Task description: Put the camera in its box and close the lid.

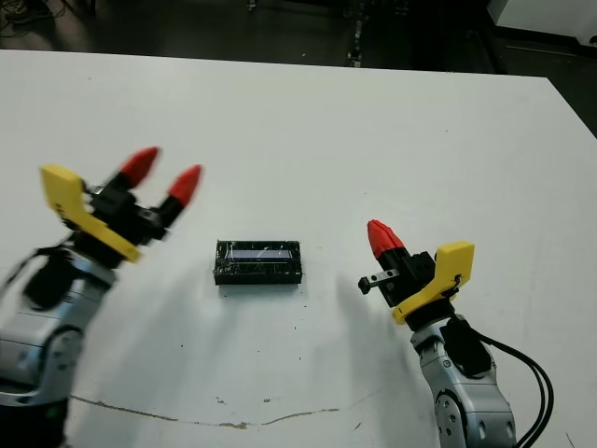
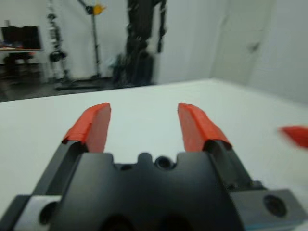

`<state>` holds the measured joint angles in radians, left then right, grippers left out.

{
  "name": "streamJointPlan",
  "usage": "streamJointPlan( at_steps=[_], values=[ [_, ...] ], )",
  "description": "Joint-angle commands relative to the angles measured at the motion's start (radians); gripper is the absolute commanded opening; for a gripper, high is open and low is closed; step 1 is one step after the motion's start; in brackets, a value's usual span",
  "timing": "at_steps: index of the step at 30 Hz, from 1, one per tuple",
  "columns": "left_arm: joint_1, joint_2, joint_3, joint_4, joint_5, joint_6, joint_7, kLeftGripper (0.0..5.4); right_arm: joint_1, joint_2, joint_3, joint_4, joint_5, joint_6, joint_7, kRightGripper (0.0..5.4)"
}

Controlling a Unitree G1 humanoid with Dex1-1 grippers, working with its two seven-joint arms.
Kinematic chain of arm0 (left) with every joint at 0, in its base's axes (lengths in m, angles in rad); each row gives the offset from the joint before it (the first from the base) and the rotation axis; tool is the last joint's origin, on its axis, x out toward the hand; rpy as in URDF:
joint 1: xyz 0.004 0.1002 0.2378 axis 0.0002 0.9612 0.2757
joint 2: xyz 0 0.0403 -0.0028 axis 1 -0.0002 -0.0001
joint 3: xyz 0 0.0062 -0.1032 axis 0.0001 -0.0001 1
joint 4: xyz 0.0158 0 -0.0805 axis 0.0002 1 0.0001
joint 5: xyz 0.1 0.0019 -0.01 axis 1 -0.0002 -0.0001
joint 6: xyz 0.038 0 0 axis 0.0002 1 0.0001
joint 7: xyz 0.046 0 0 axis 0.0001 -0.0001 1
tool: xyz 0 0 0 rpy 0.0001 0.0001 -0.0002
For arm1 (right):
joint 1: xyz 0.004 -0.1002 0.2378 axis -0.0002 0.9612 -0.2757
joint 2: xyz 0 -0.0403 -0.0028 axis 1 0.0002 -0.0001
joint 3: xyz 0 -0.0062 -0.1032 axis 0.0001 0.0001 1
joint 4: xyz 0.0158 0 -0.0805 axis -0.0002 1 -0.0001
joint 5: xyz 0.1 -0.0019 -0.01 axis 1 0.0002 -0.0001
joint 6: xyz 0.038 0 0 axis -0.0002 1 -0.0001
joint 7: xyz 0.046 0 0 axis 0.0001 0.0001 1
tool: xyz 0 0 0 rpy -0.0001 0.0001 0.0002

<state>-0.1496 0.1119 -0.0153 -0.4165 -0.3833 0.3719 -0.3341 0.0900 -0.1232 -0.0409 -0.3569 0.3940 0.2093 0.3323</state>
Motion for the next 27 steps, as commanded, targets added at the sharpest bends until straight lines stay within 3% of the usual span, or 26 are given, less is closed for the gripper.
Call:
streamJointPlan(
  at_steps=[1,8,13,18,27],
  values=[
    [0.021,-0.024,-0.063,-0.036,-0.007,0.122,0.062,2.55,-0.001,-0.005,-0.002,0.005,-0.003,0.013,-0.01,0.0],
    [0.016,-0.068,-0.123,-0.034,-0.036,0.25,0.109,1.5,-0.005,-0.011,-0.005,0.0,-0.014,0.012,-0.017,0.0],
    [0.012,-0.12,-0.156,0.018,0.009,0.291,0.198,0.76,-0.008,-0.008,-0.008,0.0,-0.003,0.018,-0.014,0.0],
    [0.047,-0.14,-0.175,0.123,0.052,0.234,0.207,0.02,-0.005,-0.012,-0.011,0.0,-0.005,0.017,-0.015,0.0],
    [0.09,-0.159,-0.17,0.175,0.056,0.28,0.232,0.02,-0.009,-0.013,-0.005,-0.005,-0.007,0.023,-0.015,0.0]
  ],
)
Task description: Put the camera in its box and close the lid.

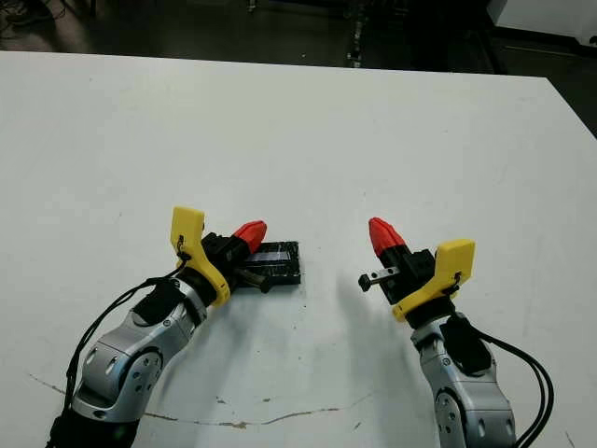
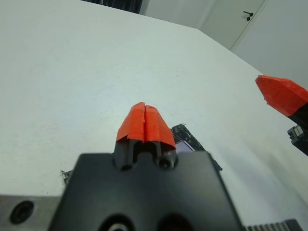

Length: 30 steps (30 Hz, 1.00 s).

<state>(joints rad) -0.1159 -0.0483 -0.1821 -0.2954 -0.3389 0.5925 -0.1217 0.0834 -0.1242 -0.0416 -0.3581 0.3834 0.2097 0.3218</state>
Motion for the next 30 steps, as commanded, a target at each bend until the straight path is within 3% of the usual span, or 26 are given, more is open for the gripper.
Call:
streamJointPlan(
  at_steps=[1,17,22,27,30],
  values=[
    [0.061,0.002,-0.003,0.059,0.012,0.06,0.02,0.02,-0.002,-0.012,-0.005,-0.004,0.007,0.023,-0.002,0.0],
    [0.071,0.018,-0.002,0.018,0.007,0.088,0.014,0.02,0.001,-0.013,0.0,0.001,0.011,0.017,0.003,0.0],
    [0.073,0.017,0.012,-0.039,-0.027,0.082,-0.007,0.02,0.002,-0.01,-0.002,0.004,0.015,0.013,0.002,0.0],
    [0.059,0.046,0.078,-0.118,-0.09,0.014,-0.08,0.02,-0.002,-0.009,-0.002,0.008,0.006,0.001,-0.001,0.0],
    [0.049,0.063,0.127,-0.139,-0.089,-0.081,-0.11,0.02,-0.01,0.003,-0.003,0.008,0.002,-0.007,-0.013,0.0]
  ],
)
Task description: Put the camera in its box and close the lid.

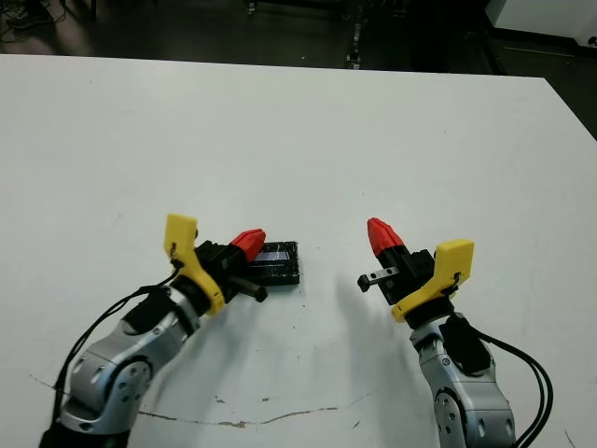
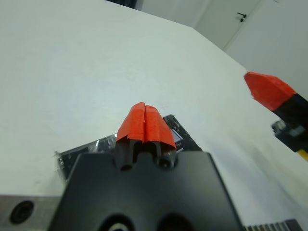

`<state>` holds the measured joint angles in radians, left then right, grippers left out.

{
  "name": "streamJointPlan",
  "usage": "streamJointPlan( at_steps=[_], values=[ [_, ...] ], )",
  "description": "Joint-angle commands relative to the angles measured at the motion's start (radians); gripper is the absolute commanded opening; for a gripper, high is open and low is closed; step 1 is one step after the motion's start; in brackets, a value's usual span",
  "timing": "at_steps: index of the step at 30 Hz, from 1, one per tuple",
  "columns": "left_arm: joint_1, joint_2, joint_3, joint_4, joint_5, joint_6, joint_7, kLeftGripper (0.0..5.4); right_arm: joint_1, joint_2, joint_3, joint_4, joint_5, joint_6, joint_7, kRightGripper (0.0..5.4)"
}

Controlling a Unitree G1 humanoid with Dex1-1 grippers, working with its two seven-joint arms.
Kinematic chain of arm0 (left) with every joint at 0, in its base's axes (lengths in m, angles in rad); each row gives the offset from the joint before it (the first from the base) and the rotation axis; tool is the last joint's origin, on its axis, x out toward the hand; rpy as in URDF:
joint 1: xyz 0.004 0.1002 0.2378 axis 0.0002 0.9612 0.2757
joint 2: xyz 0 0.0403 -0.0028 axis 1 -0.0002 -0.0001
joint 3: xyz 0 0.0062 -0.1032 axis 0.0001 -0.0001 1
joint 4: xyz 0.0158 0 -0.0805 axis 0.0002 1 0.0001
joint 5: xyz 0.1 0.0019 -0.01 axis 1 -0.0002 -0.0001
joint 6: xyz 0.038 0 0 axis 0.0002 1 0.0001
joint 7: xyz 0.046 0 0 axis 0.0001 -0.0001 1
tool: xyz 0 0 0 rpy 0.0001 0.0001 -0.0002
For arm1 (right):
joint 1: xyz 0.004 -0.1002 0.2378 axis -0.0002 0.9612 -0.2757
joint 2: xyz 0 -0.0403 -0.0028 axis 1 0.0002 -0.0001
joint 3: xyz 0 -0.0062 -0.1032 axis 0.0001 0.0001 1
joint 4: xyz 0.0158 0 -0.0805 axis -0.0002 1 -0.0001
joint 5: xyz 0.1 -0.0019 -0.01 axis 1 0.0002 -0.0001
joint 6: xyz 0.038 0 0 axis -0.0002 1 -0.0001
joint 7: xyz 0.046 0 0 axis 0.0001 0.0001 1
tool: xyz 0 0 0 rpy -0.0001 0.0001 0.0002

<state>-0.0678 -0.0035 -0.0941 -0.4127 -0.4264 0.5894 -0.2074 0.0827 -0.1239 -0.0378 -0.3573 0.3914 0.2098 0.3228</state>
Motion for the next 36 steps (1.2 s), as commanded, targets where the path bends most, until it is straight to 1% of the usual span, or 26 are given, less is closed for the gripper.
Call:
streamJointPlan(
  at_steps=[1,3,5,7,10,13,17,19,21,23,26,30,32,36],
  values=[
    [0.0,0.028,0.053,-0.019,0.024,-0.139,-0.03,0.02,-0.014,0.007,-0.008,0.005,-0.003,-0.005,-0.019,0.0],
    [0.0,0.045,0.081,-0.002,0.081,-0.256,-0.025,0.02,-0.027,0.016,-0.012,0.001,0.002,-0.004,-0.028,0.0],
    [-0.005,0.06,0.132,0.038,0.113,-0.355,-0.018,0.02,-0.039,0.031,-0.016,-0.002,0.0,-0.009,-0.048,0.0],
    [-0.008,0.067,0.177,0.085,0.127,-0.424,-0.007,0.02,-0.047,0.04,-0.016,-0.001,-0.014,-0.025,-0.064,0.0],
    [0.005,0.084,0.237,0.156,0.167,-0.526,0.016,0.02,-0.055,0.054,-0.014,-0.001,-0.037,-0.04,-0.09,0.0],
    [0.042,0.086,0.272,0.174,0.194,-0.588,0.043,0.02,-0.059,0.059,-0.014,-0.001,-0.046,-0.043,-0.102,0.0],
    [0.099,0.066,0.305,0.182,0.133,-0.665,0.012,0.02,-0.067,0.063,-0.018,0.007,-0.071,-0.055,-0.124,0.0],
    [0.112,0.058,0.313,0.207,0.119,-0.724,-0.002,0.02,-0.075,0.064,-0.02,0.007,-0.088,-0.052,-0.143,0.0],
    [0.108,0.049,0.322,0.245,0.114,-0.78,-0.004,0.02,-0.083,0.064,-0.022,0.009,-0.101,-0.051,-0.157,0.0],
    [0.096,0.041,0.329,0.278,0.127,-0.822,0.014,0.02,-0.088,0.069,-0.023,0.011,-0.108,-0.054,-0.166,0.0],
    [0.078,0.038,0.331,0.322,0.172,-0.871,0.048,0.02,-0.09,0.077,-0.019,0.016,-0.12,-0.064,-0.174,0.0],
    [0.081,0.034,0.309,0.325,0.227,-0.886,0.086,0.02,-0.094,0.083,-0.014,0.026,-0.128,-0.073,-0.174,0.0],
    [0.083,0.034,0.304,0.325,0.233,-0.886,0.093,0.02,-0.097,0.085,-0.012,0.029,-0.126,-0.073,-0.171,0.0],
    [0.089,0.032,0.292,0.305,0.22,-0.854,0.098,0.02,-0.1,0.091,-0.008,0.037,-0.125,-0.079,-0.167,0.0]
  ],
)
